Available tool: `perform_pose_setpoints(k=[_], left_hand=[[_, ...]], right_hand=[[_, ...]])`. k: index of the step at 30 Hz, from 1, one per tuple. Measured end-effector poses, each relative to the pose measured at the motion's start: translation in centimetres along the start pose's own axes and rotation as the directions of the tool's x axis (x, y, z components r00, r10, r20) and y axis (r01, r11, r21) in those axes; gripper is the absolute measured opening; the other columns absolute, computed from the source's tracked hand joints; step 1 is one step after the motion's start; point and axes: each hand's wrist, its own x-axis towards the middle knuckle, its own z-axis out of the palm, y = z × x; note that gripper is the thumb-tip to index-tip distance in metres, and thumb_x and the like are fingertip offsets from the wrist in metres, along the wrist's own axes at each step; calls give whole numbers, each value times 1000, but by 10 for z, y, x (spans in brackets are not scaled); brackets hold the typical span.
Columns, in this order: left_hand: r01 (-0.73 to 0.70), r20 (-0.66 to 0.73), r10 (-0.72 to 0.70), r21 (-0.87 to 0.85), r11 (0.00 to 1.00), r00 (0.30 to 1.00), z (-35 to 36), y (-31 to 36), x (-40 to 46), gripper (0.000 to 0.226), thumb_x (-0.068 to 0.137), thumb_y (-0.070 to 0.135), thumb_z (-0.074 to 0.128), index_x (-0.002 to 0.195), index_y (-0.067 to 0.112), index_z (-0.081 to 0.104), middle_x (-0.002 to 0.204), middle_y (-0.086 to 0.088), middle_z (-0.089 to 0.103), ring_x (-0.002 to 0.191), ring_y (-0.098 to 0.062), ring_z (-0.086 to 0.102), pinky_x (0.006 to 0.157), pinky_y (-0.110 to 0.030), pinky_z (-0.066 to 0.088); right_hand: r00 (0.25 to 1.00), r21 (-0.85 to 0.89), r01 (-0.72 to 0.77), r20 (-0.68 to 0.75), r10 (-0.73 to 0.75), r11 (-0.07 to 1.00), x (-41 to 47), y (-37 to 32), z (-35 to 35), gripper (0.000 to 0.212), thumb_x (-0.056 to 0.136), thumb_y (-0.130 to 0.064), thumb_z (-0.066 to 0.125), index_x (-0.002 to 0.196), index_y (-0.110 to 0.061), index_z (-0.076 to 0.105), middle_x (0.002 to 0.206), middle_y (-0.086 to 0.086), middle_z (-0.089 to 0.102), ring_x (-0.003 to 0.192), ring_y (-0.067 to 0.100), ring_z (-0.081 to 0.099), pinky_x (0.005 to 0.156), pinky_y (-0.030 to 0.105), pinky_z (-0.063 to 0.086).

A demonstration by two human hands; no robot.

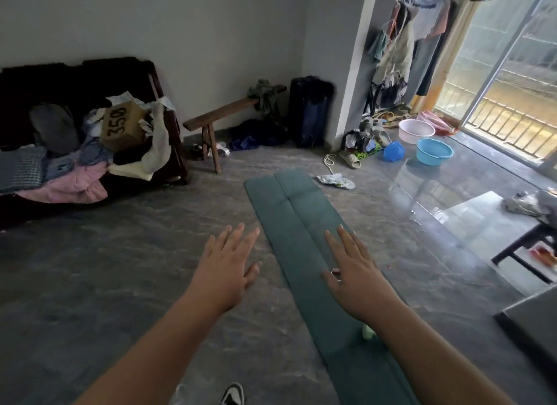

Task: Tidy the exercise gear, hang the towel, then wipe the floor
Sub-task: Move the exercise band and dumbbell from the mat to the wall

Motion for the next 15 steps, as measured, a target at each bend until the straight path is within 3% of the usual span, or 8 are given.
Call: perform_pose_setpoints(k=[5,7,9,15], left_hand=[[-119,81,120,-24,993,989,0,-53,83,68,99,52,33,156,33,2,166,-2,2,152,-25,-2,123,-46,4],[-190,109,189,-1,982,976,2,-58,113,71,94,58,23,156,33,2,166,-2,4,152,-26,1,122,-46,7],[-260,136,257,7,966,957,5,-55,144,70,96,56,28,156,33,2,166,-2,4,152,-26,2,122,-47,9],[-466,181,461,-18,885,869,31,-1,232,69,98,51,41,156,32,10,165,-3,11,151,-26,8,122,-46,11]], right_hand=[[983,53,-179,-29,180,982,53,-28,25,74,97,-47,41,156,-36,-1,165,-5,-11,151,17,-13,124,43,6],[975,69,-218,-33,220,974,64,-30,31,74,94,-52,35,156,-35,-1,165,-6,-9,151,16,-13,124,42,7],[962,64,-261,-64,265,963,69,-24,33,75,90,-55,27,156,-35,-2,165,-7,-8,151,15,-14,124,43,7],[860,134,-490,-91,503,862,70,22,24,74,97,-42,45,156,-34,0,165,-7,-10,151,16,-11,120,31,-4]])
